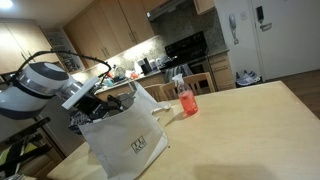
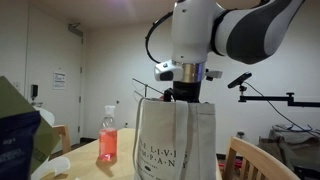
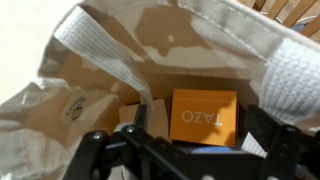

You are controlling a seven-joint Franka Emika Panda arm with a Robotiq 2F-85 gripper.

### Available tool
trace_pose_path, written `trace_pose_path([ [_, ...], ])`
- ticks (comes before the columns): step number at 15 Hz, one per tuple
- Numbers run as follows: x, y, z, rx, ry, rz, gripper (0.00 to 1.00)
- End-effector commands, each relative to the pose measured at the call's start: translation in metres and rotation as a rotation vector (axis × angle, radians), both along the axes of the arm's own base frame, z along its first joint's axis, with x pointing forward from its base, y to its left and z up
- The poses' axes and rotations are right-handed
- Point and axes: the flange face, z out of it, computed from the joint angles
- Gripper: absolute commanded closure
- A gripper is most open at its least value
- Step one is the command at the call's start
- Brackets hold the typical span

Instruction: Move the bag slightly forward, take out the TAZO box, and put it on the table

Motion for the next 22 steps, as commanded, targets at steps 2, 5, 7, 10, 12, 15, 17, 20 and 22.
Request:
trace_pose_path([
  [2, -0.011, -0.009, 0.004, -0.009, -0.010, -0.036, 0.00],
  [5, -0.011, -0.012, 0.000, -0.008, 0.001, -0.044, 0.00],
  [7, -0.011, -0.015, -0.003, -0.007, 0.011, -0.056, 0.00],
  [10, -0.012, -0.022, -0.009, -0.008, 0.029, -0.072, 0.00],
  [12, -0.013, -0.026, -0.013, -0.011, 0.037, -0.083, 0.00],
  [15, -0.012, -0.033, -0.018, -0.011, 0.046, -0.099, 0.00],
  [17, -0.011, -0.037, -0.022, -0.006, 0.052, -0.108, 0.00],
  [20, -0.009, -0.042, -0.030, -0.006, 0.067, -0.120, 0.00],
  [22, -0.008, -0.044, -0.035, -0.004, 0.077, -0.126, 0.00],
])
